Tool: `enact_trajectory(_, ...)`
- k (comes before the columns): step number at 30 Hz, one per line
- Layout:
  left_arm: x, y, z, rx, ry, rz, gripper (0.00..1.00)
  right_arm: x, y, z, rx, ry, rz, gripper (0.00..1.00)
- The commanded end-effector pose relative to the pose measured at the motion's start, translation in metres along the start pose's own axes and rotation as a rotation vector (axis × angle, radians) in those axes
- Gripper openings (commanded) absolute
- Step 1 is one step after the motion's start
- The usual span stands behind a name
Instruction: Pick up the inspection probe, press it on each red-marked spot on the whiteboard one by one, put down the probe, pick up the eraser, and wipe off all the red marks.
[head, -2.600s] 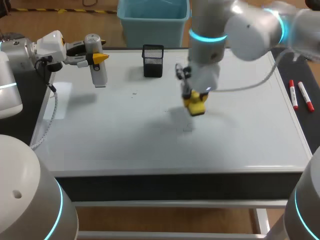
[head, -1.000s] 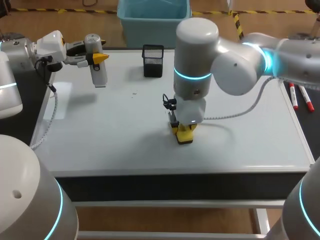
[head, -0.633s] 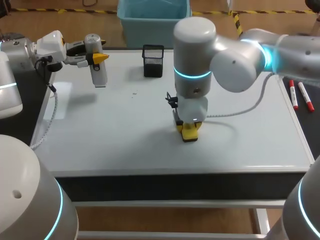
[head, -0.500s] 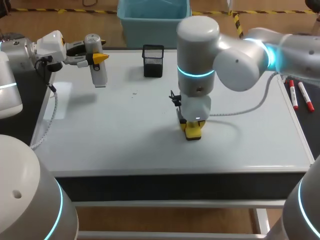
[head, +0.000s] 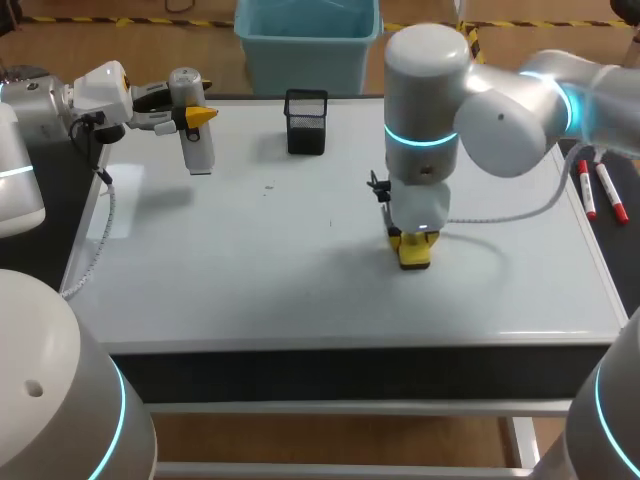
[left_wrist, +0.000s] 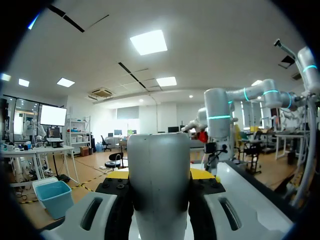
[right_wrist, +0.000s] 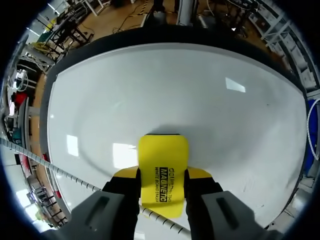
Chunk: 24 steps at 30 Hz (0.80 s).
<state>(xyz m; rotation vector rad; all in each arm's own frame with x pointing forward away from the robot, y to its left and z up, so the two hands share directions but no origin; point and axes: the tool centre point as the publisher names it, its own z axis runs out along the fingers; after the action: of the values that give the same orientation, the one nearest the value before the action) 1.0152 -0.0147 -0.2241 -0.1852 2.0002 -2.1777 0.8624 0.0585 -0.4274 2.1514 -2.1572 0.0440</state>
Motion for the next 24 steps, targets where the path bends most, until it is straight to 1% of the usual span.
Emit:
enact_trajectory(1, -0.001, -0.001, 0.000, 0.001, 0.000, 0.000, 0.00, 0.021, -0.013, -0.015, -0.002, -0.011, 0.004, 0.00)
enact_trajectory(7, -0.001, -0.001, 0.000, 0.001, 0.000, 0.000, 0.00, 0.040, -0.039, -0.031, 0.008, -0.015, 0.008, 0.00)
enact_trajectory(11, -0.001, -0.001, 0.000, 0.001, 0.000, 0.000, 0.00, 0.047, -0.058, -0.040, 0.018, -0.016, 0.011, 0.00)
enact_trajectory(13, -0.001, -0.001, 0.000, 0.001, 0.000, 0.000, 0.00, 0.049, -0.072, -0.046, 0.024, -0.019, 0.010, 0.00)
enact_trajectory(18, -0.001, -0.001, 0.000, 0.001, 0.000, 0.000, 0.00, 0.049, -0.105, -0.059, 0.037, -0.014, -0.005, 0.00)
enact_trajectory(19, -0.001, -0.001, 0.000, 0.001, 0.000, 0.000, 0.00, 0.048, -0.113, -0.061, 0.031, -0.038, -0.004, 0.00)
enact_trajectory(21, -0.001, -0.001, 0.000, 0.001, 0.000, 0.000, 0.00, 0.047, -0.127, -0.066, 0.042, -0.020, -0.006, 0.00)
enact_trajectory(23, -0.001, -0.001, 0.000, 0.001, 0.000, 0.000, 0.00, 0.043, -0.140, -0.071, 0.037, -0.036, -0.008, 0.00)
enact_trajectory(24, -0.001, -0.001, 0.000, 0.001, 0.000, 0.000, 0.00, 0.041, -0.146, -0.073, 0.045, -0.020, -0.012, 0.00)
